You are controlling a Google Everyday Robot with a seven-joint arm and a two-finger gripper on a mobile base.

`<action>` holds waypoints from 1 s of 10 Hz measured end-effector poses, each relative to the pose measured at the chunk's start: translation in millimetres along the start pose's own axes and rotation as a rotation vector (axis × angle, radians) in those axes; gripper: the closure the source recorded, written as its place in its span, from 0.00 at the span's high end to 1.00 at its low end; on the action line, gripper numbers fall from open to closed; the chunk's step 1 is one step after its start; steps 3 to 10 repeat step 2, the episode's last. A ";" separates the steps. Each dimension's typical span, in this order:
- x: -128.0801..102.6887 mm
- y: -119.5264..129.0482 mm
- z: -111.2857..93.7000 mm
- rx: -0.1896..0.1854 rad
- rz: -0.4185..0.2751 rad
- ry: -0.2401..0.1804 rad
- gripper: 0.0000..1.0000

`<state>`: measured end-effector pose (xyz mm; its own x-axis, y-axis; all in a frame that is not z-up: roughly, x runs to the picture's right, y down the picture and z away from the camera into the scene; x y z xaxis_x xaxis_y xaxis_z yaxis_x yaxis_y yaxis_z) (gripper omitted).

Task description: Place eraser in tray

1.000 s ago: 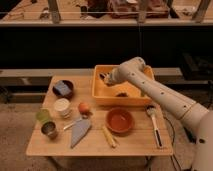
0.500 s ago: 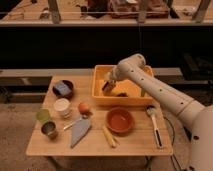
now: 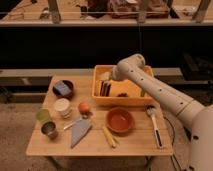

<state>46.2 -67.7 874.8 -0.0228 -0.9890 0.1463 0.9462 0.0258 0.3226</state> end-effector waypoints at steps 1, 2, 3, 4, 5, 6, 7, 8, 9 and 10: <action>0.5 -0.2 -0.4 0.000 0.000 0.001 0.80; 0.2 0.1 -0.3 0.000 0.000 0.001 0.80; 0.2 0.1 -0.3 0.000 0.000 0.001 0.80; 0.2 0.1 -0.3 0.000 0.000 0.001 0.80; 0.2 0.1 -0.3 0.000 0.000 0.001 0.80; 0.2 0.1 -0.3 0.000 0.000 0.001 0.80; 0.2 0.1 -0.3 0.000 0.000 0.001 0.80; 0.2 0.1 -0.3 0.000 0.000 0.001 0.80; 0.2 0.1 -0.3 0.000 0.000 0.001 0.80; 0.2 0.1 -0.3 0.000 0.000 0.001 0.80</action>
